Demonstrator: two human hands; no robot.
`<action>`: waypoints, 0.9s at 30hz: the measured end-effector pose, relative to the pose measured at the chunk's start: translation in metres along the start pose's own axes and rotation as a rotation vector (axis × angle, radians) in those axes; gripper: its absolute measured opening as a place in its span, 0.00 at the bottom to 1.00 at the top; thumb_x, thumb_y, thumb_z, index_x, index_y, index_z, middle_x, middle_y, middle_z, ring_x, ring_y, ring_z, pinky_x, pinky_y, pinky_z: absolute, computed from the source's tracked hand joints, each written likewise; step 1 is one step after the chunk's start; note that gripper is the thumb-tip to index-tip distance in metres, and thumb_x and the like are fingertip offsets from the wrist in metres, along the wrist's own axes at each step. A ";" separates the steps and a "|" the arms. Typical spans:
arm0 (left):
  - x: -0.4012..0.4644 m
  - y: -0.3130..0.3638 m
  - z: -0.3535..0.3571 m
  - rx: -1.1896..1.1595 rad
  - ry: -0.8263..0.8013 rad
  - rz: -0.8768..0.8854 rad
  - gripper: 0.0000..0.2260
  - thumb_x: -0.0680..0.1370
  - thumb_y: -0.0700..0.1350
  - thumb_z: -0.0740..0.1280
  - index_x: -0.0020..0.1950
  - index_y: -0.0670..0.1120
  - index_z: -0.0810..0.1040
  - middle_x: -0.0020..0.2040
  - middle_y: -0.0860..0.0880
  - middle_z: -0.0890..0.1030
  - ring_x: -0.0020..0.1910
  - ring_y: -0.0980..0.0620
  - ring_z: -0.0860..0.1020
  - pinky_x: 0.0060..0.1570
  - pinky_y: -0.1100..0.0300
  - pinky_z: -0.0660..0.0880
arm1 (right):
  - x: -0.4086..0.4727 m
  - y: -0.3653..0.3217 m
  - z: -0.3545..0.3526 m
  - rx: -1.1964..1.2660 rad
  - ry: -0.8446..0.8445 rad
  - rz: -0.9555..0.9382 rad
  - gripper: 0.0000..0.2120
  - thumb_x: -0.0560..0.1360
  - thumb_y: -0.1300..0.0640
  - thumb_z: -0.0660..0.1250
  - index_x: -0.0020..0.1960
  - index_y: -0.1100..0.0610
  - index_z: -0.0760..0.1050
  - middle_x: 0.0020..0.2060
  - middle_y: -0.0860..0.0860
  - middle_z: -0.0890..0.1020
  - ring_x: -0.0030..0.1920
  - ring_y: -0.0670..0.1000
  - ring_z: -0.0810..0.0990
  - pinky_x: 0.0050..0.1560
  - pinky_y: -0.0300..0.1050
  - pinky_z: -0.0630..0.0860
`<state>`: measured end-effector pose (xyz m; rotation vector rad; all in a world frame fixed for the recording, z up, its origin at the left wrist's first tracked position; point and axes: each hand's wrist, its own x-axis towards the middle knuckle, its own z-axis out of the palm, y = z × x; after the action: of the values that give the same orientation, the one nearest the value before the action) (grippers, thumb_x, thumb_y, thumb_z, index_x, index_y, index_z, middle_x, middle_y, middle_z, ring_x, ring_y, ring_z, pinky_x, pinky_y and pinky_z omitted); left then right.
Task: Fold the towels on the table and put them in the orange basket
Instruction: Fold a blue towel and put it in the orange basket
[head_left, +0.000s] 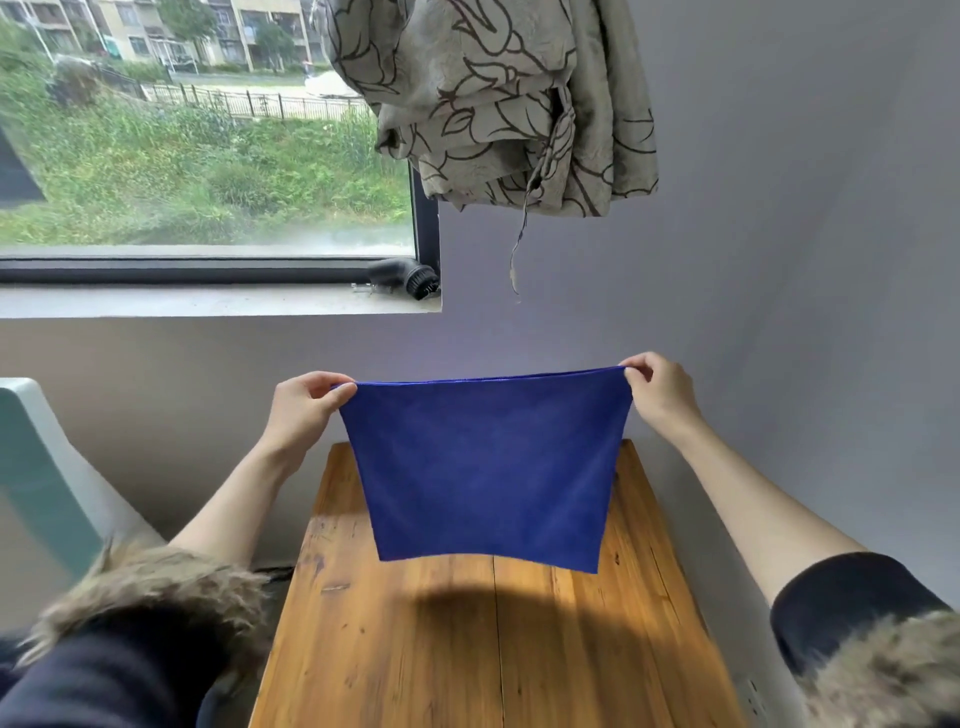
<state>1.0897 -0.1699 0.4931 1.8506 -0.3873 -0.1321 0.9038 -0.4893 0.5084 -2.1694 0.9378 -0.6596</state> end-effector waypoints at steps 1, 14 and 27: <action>-0.001 0.001 -0.001 -0.034 0.007 0.008 0.03 0.76 0.38 0.67 0.48 0.40 0.80 0.41 0.48 0.80 0.39 0.54 0.76 0.42 0.65 0.72 | 0.000 -0.003 -0.003 0.034 0.012 -0.024 0.10 0.78 0.64 0.58 0.54 0.63 0.77 0.51 0.56 0.80 0.51 0.54 0.76 0.49 0.39 0.67; -0.108 -0.099 -0.006 0.228 -0.349 -0.216 0.03 0.75 0.37 0.68 0.42 0.41 0.82 0.36 0.48 0.81 0.32 0.60 0.75 0.34 0.72 0.70 | -0.114 0.115 0.027 0.261 -0.325 0.279 0.10 0.76 0.70 0.61 0.42 0.59 0.77 0.40 0.56 0.79 0.36 0.46 0.75 0.36 0.31 0.73; -0.171 -0.192 0.022 0.219 -0.504 -0.605 0.04 0.76 0.39 0.68 0.47 0.39 0.81 0.45 0.43 0.82 0.45 0.49 0.79 0.48 0.57 0.77 | -0.197 0.205 0.061 0.226 -0.532 0.760 0.06 0.78 0.66 0.60 0.51 0.63 0.76 0.43 0.56 0.79 0.43 0.52 0.77 0.37 0.40 0.75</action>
<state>0.9609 -0.0826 0.2874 2.0921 -0.1721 -1.0153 0.7354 -0.4202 0.2818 -1.4895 1.1949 0.1692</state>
